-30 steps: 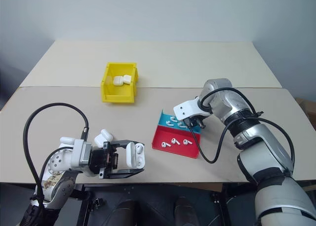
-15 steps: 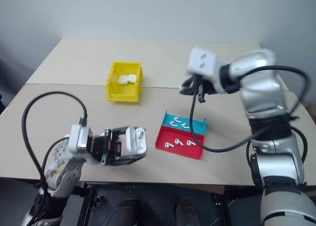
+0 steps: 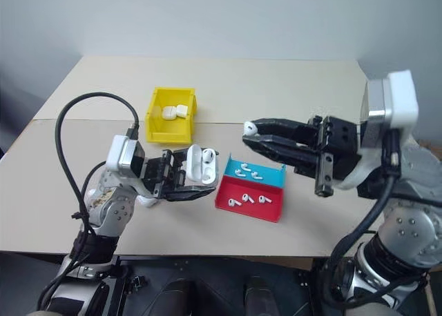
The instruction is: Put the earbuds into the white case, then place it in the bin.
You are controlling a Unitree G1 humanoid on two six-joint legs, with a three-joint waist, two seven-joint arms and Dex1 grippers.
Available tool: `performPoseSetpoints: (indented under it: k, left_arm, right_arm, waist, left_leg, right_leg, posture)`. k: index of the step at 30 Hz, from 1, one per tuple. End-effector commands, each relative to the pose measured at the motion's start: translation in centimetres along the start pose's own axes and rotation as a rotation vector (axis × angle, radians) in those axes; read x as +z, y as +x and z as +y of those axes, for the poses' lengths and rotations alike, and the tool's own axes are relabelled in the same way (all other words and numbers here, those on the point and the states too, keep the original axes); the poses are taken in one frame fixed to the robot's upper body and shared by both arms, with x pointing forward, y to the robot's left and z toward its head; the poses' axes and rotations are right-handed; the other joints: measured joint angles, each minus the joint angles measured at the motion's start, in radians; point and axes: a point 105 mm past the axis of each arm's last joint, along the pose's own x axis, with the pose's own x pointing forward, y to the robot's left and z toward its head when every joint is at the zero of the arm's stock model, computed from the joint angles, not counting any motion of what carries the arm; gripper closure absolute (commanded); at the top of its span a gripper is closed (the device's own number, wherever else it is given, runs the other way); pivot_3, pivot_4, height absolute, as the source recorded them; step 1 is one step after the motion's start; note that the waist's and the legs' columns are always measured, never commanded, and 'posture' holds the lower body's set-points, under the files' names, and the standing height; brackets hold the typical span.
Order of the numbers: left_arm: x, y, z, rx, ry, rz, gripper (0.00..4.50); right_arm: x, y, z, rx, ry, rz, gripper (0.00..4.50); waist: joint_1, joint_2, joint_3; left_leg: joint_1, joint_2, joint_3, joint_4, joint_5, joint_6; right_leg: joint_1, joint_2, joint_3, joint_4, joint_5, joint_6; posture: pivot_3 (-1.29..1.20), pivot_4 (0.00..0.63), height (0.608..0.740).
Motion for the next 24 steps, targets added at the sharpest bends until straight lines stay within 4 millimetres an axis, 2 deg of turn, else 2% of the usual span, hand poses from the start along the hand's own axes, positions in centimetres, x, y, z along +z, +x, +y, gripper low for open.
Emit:
performPoseSetpoints:
  k: [1, 12, 24]
  left_arm:
    - [0.4, 0.8, 0.0, -0.039, 0.019, -0.007, 1.73]
    - [0.3, 0.5, -0.4, -0.04, 0.019, -0.004, 1.73]
    - [0.2, 0.6, -0.4, -0.024, 0.037, 0.003, 1.73]
  right_arm:
    - [0.2, 0.8, 1.1, 0.042, -0.046, -0.044, 3.83]
    - [-1.6, 2.2, 1.5, 0.115, 0.027, -0.015, 3.83]
    - [-2.7, 2.5, 1.6, 0.131, 0.074, 0.023, 3.83]
  waist:
    - [0.0, 0.0, 0.0]
    - [0.004, 0.0, 0.0]
    - [0.008, 0.0, 0.0]
  left_leg:
    - [0.0, 0.0, 0.0, 0.0, 0.0, 0.0]
    - [0.0, 0.0, 0.0, 0.0, 0.0, 0.0]
    - [-0.001, 0.0, 0.0, 0.0, 0.0, 0.0]
  right_leg:
    - [0.0, 0.0, 0.0, 0.0, 0.0, 0.0]
    - [0.0, 0.0, 0.0, -0.001, 0.0, 0.0]
    - [0.0, 0.0, 0.0, -0.001, 0.0, 0.0]
  posture:
    - [0.0, 0.15, 0.74]
    - [0.0, 0.15, 0.74]
    - [0.0, 0.15, 0.74]
